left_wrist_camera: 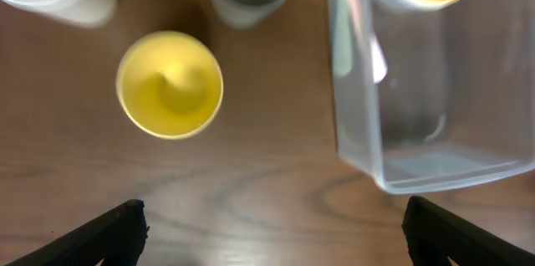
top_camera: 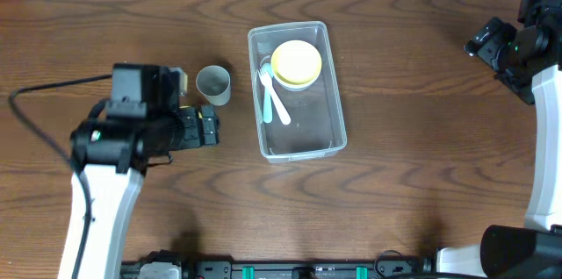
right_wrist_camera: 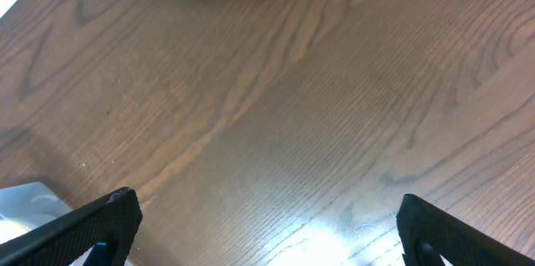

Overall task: Pack container
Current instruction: 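Reach the left gripper to the yellow cup and grasp its rim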

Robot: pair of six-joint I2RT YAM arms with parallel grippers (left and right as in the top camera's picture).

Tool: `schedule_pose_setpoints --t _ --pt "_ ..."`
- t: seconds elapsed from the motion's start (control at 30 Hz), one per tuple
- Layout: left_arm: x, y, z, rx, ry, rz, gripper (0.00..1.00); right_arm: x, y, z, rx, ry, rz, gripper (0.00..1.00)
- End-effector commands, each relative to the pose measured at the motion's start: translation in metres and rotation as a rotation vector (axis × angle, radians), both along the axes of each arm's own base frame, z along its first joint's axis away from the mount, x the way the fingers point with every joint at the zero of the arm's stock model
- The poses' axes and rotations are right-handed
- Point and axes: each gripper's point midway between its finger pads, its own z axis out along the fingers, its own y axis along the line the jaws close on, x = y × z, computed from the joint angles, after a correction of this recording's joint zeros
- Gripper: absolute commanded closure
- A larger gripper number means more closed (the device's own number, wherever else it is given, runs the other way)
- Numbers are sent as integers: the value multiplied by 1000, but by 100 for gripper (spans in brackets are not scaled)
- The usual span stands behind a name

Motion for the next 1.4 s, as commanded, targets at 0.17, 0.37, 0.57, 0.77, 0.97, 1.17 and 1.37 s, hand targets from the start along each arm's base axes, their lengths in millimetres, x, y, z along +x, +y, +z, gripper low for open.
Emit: schedule_pose_setpoints --t 0.17,0.37,0.57,0.77,0.97,1.17,1.37 --pt "22 -1 -45 25 143 -44 2 0 -2 -2 2 4 -18 1" --pt "33 1 -82 46 247 -48 5 0 -2 -2 2 4 -18 1" --pt "39 3 -105 71 291 -78 10 0 -2 -2 2 4 -18 1" --pt "44 5 -106 87 277 -72 35 0 -2 -2 2 4 -18 1" --pt "47 10 -108 113 268 -64 40 0 -2 -2 2 4 -18 1" --pt "48 19 -114 166 284 -50 40 0 -2 -2 2 4 -18 1" --pt "48 19 -120 167 300 -51 45 0 -2 -2 2 4 -18 1"
